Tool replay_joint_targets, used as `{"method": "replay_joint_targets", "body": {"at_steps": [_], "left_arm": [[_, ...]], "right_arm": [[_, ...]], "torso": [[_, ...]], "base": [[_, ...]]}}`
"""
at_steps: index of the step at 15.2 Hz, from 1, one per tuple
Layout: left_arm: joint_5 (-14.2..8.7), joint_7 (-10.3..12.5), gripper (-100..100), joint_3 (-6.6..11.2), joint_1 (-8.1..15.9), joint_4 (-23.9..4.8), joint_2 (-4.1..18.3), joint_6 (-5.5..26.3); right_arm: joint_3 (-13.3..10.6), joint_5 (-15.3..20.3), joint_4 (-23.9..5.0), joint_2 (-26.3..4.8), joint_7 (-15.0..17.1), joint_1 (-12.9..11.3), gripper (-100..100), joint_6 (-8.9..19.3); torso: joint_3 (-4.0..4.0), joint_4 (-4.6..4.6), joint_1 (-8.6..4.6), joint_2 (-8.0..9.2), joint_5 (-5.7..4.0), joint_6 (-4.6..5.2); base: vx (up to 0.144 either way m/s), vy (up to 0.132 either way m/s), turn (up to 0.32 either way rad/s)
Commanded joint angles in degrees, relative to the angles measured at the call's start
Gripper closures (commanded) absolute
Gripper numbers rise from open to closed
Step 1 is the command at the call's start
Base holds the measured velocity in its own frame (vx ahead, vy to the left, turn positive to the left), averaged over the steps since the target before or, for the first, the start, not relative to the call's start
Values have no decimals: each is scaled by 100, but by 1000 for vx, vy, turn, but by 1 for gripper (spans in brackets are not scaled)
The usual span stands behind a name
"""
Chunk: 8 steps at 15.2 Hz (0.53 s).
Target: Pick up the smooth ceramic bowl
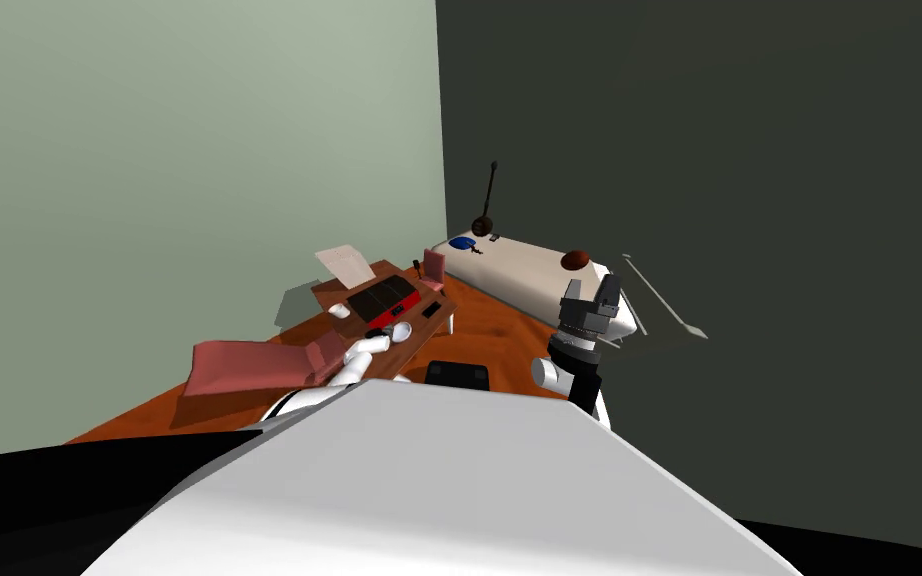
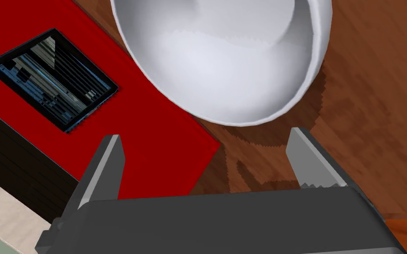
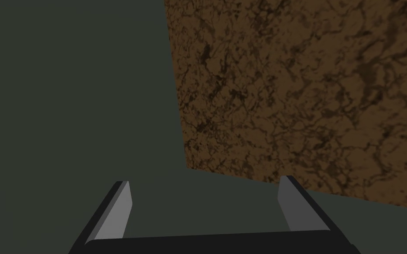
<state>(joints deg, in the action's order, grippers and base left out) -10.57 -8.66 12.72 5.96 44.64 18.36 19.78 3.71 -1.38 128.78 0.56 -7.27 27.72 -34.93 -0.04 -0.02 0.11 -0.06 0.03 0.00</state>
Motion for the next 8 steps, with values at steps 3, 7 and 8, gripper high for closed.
{"method": "replay_joint_targets", "body": {"at_steps": [3,7,8], "left_arm": [[-105,-17,-100,75,144,-457,-19,433],[-175,-29,-100,108,267,-782,-18,635],[-203,-33,-100,121,316,-909,-18,715]], "right_arm": [[0,0,0,0,0,0,0,0],[0,0,0,0,0,0,0,0],[0,0,0,0,0,0,0,0]], "torso": [[0,0,0,0,0,-1],[0,0,0,0,0,0],[0,0,-2,0,-1,-2]], "base": [[-9,27,-148],[-10,25,-138],[-6,16,-101]]}}
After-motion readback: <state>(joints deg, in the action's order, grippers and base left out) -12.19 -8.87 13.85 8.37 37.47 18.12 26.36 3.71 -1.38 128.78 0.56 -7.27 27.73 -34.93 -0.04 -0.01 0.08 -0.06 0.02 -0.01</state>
